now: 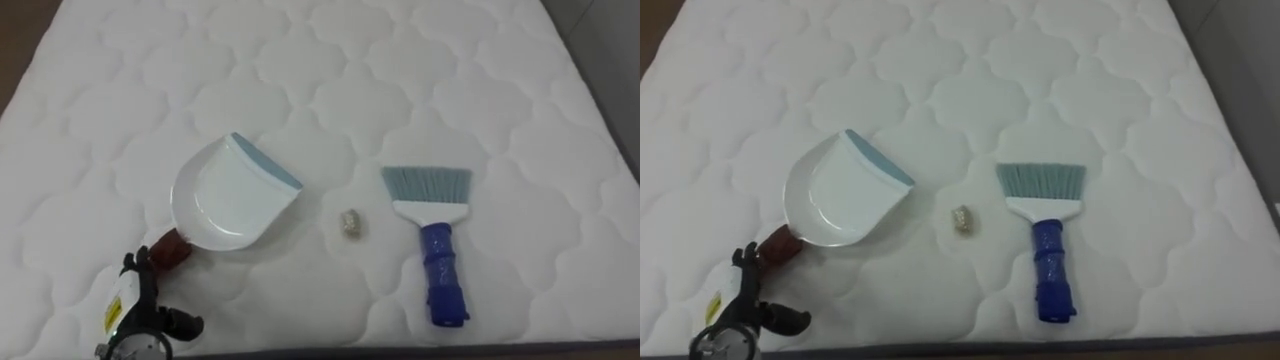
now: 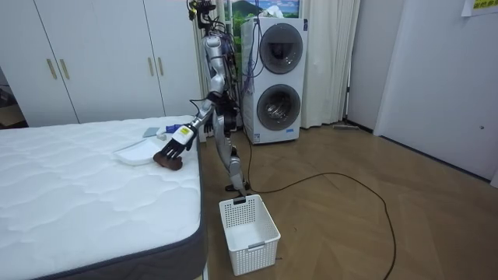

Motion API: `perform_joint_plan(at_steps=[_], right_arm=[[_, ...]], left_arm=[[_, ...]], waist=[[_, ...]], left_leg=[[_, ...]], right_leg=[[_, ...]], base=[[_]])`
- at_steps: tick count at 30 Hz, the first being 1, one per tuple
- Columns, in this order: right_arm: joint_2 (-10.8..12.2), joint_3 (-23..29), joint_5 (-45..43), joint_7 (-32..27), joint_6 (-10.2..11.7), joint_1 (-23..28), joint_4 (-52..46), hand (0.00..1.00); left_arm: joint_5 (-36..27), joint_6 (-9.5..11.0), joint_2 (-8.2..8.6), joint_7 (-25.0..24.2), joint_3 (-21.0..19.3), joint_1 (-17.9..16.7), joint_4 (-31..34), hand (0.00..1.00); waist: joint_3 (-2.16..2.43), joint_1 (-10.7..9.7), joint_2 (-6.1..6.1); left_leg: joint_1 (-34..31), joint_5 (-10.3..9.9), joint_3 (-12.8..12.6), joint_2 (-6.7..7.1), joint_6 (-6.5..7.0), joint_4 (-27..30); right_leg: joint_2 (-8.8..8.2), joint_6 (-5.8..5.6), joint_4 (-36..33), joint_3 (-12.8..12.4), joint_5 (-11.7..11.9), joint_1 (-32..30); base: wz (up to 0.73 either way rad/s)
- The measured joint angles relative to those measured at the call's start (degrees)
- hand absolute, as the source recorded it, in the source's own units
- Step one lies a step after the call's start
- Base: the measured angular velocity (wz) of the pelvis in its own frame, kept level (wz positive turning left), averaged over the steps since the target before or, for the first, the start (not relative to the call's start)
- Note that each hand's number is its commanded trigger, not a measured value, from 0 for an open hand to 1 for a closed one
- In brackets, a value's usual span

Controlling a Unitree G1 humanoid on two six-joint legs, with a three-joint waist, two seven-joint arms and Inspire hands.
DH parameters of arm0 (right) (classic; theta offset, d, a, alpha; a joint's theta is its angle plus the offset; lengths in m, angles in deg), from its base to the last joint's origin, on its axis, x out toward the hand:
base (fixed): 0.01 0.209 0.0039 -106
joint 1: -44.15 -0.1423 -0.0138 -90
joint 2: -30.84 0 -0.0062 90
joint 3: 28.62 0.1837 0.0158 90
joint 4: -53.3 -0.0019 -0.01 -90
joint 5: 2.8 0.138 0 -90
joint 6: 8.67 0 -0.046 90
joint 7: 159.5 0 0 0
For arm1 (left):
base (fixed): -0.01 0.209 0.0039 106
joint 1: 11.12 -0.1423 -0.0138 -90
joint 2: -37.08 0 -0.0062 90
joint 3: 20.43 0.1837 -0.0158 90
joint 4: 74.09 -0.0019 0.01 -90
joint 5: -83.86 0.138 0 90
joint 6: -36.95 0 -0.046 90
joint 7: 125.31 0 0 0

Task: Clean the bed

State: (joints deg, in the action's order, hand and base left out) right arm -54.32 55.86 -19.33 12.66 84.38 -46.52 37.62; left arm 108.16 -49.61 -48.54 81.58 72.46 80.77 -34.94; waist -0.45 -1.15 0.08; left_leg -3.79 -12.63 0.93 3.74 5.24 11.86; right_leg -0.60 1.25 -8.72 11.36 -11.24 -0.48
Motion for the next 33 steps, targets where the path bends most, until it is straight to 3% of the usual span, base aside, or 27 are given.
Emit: perform_joint_plan(at_steps=[5, 7, 17, 19, 20, 21, 22, 23, 24, 25, 26, 28, 33], right_arm=[[-0.7, -0.1, 0.5, -0.8, 0.1, -0.5, 1.7, 0.0], [-1.7, -0.1, 0.6, -0.8, 0.1, -0.4, 2.2, 0.0], [-2.5, -0.2, 0.6, -0.8, -0.1, -0.5, 2.6, 0.0], [-2.5, -0.8, 0.9, -1.6, -0.1, -0.4, 2.6, 0.0], [-2.5, -1.2, 1.0, -1.8, 0.0, -0.6, 2.6, 0.0], [-2.5, -2.4, 1.3, -2.3, -0.1, -1.8, 2.6, 0.0], [-2.8, -3.5, 1.4, -3.0, -0.1, -2.5, 2.6, 0.0], [-2.7, -4.3, 1.6, -3.3, -0.1, -2.6, 2.6, 0.0], [-2.5, -5.8, 1.7, -3.3, -0.1, -2.6, 2.6, 0.0], [-2.4, -7.2, 1.7, -3.1, -0.1, -2.6, 3.0, 0.0], [-2.4, -7.6, 1.7, -2.9, -0.1, -2.6, 3.2, 0.0], [-2.2, -8.5, 2.0, -1.5, -0.5, -3.0, 3.4, 0.0], [-2.3, -9.6, 3.4, -0.6, -0.7, -3.9, 3.2, 0.0]], left_arm=[[0.7, 0.3, -2.08, 1.4, 0.1, 1.9, 0.0, 0.0], [0.7, 0.3, -2.79, 1.7, 0.1, 2.8, 0.0, 0.0], [1.4, 0.2, -3.04, 1.7, 0.2, 4.9, -1.2, 0.0], [2.3, 0.2, -3.08, 2.0, 0.7, 5.3, -2.0, 0.0], [2.3, 0.2, -3.08, 2.2, 0.8, 5.7, -2.4, 0.0], [2.2, 0.1, -3.15, 2.5, 0.7, 6.6, -3.9, 0.0], [2.2, 0.0, -2.57, 2.4, 0.9, 7.7, -5.9, 0.0], [2.3, 0.2, -2.57, 2.4, 1.1, 8.1, -6.2, 0.0], [2.2, 0.5, -2.59, 2.4, 1.3, 9.2, -7.2, 0.0], [2.2, 1.0, -2.6, 2.4, 1.5, 10.8, -8.5, 0.0], [2.2, 1.3, -2.6, 2.4, 1.7, 11.6, -9.2, 0.0], [2.2, 1.9, -2.76, 2.2, 2.4, 14.0, -10.0, 0.0], [1.9, 1.5, -2.73, -0.4, 4.3, 13.5, -11.6, 0.0]], waist=[[-0.12, -0.1, -0.48], [-0.4, -0.2, -0.92], [-0.49, -0.3, -1.13], [-0.58, -0.2, -1.26], [-0.69, 0.0, -1.39], [-0.77, 0.2, -1.31], [-0.89, -1.1, -2.43], [-0.93, -1.6, -2.52], [-1.07, -1.8, -2.33], [-1.14, -2.2, -2.32], [-1.24, -2.4, -2.36], [-1.41, -2.1, -1.9], [-1.44, -1.4, -1.8]], left_leg=[[-1.6, 0.1, 0.1, 0.04, -0.09, 0.5], [-1.6, 0.1, 0.2, -0.02, -0.09, 0.4], [-4.0, 0.2, 0.1, -0.46, -0.22, 0.7], [-3.9, 0.2, 2.5, -0.8, -0.22, 0.9], [-4.0, 0.2, 3.8, -0.77, -0.22, 0.9], [-4.9, 0.2, 5.0, -0.69, -0.26, 1.4], [-5.9, 0.2, 5.4, -0.83, -0.8, 2.1], [-6.2, 0.5, 4.2, -0.85, -1.34, 2.3], [-7.1, 0.5, 0.7, -1.08, -2.3, 2.7], [-7.8, 1.0, -2.6, -2.03, -2.99, 1.7], [-8.3, 1.5, -3.7, -2.79, -3.27, 0.8], [-8.6, 2.7, -7.9, -3.35, -1.76, 0.1], [-9.9, 2.8, -8.7, -2.81, -1.64, 1.6]], right_leg=[[-0.07, 0.0, -0.5, 0.0, 0.0, -1.7], [-0.09, 0.01, -1.1, 0.2, 0.0, -1.9], [-0.08, 0.05, -4.4, 0.6, -0.1, -6.0], [-0.2, 0.33, -9.5, 1.5, -1.3, -9.8], [0.01, 0.45, -8.9, 1.1, -1.3, -11.0], [0.27, 1.76, -5.3, 0.3, 1.4, -14.5], [0.04, 2.05, -4.8, 1.5, 5.6, -15.3], [-0.02, 2.25, -4.8, 1.7, 5.9, -15.3], [-0.3, 2.31, -4.8, 0.5, 5.9, -15.0], [-0.34, 2.3, -4.8, -1.1, 5.9, -14.9], [-0.33, 2.19, -4.9, -1.6, 5.9, -15.0], [-0.53, 1.63, -6.0, -1.7, 5.5, -16.2], [-1.21, 1.3, -6.8, -1.6, 5.4, -17.4]], base=[[0.0], [0.03], [-0.03], [-0.19], [-0.41], [-0.21], [-0.07], [0.16], [0.15], [0.24], [0.39], [0.23], [-0.08]])
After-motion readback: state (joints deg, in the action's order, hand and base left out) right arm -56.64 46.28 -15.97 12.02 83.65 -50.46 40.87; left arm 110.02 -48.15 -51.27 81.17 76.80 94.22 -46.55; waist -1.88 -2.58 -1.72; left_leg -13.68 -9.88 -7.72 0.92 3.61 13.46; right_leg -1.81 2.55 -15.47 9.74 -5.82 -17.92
